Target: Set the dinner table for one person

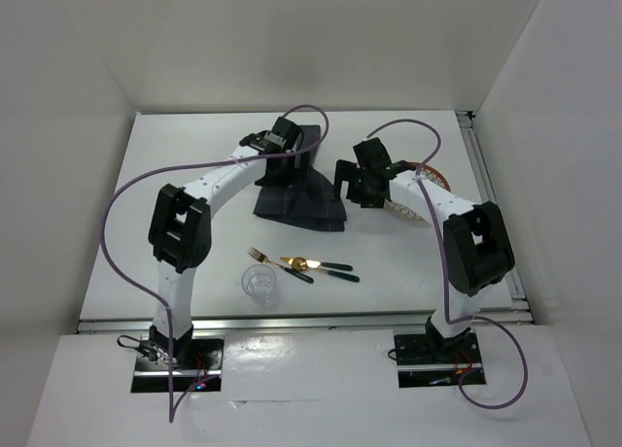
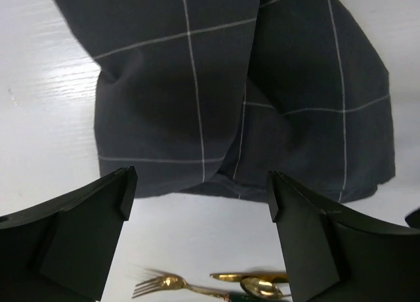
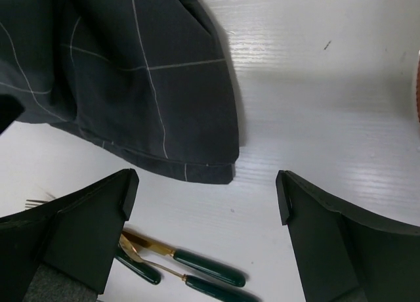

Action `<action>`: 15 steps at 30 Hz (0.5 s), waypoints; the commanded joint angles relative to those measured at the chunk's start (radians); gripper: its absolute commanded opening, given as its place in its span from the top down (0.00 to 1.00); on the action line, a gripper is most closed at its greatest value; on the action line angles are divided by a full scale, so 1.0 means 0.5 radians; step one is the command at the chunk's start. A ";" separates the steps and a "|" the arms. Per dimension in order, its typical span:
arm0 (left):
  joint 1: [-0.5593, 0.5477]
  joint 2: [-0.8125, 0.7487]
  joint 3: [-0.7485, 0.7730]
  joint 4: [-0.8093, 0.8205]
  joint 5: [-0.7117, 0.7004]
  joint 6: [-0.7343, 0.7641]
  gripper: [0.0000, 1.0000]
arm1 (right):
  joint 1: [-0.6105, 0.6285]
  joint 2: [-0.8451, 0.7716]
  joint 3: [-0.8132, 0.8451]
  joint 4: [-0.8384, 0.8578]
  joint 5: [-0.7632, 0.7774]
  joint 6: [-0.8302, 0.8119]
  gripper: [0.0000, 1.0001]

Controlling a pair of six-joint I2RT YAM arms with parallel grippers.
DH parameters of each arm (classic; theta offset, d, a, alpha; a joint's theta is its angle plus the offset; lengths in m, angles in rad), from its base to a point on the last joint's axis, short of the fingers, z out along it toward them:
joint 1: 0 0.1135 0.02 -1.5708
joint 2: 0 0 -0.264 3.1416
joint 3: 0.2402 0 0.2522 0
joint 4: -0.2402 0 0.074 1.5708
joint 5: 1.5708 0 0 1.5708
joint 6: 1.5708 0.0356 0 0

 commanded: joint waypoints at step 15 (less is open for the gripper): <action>0.003 0.544 0.574 -0.296 -0.265 0.007 0.24 | -0.002 0.474 0.171 0.202 -0.161 0.005 0.03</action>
